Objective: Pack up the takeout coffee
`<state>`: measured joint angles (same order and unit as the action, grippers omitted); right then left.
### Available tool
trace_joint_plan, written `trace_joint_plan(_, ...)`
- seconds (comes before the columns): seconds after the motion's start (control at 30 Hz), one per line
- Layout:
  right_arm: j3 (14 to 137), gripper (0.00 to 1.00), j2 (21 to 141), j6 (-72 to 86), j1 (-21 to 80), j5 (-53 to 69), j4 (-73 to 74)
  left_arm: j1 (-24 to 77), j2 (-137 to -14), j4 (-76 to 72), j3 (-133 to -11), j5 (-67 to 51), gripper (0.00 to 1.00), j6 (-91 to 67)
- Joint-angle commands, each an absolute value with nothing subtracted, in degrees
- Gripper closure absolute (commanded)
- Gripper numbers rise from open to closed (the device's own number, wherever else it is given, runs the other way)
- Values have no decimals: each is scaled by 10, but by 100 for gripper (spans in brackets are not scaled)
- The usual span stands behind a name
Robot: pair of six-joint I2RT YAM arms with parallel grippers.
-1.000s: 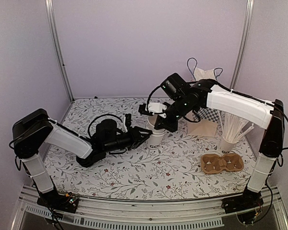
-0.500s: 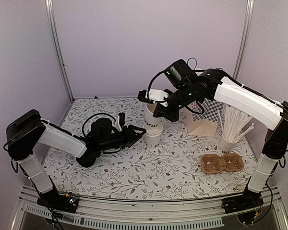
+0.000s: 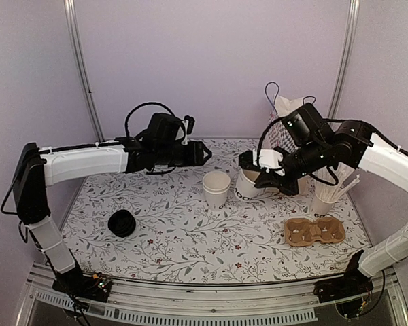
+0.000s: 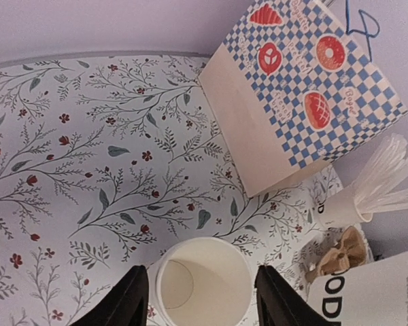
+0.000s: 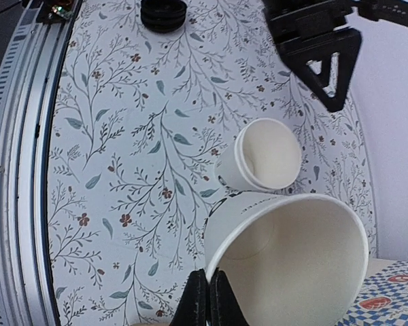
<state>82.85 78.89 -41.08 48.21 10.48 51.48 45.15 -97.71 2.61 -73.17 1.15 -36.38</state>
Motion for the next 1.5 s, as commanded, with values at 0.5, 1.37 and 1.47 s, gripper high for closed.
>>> trace_joint_plan(0.5,665,100,772,-455,483,115,478,415,-1167,342,-975,-85,63,-188)
trace_joint_plan(1.37,684,100,799,-446,484,113,477,416,-1152,370,-985,-26,97,-161)
trace_joint_plan(1.47,682,100,799,-446,483,115,476,397,-1121,389,-972,-2,98,-152)
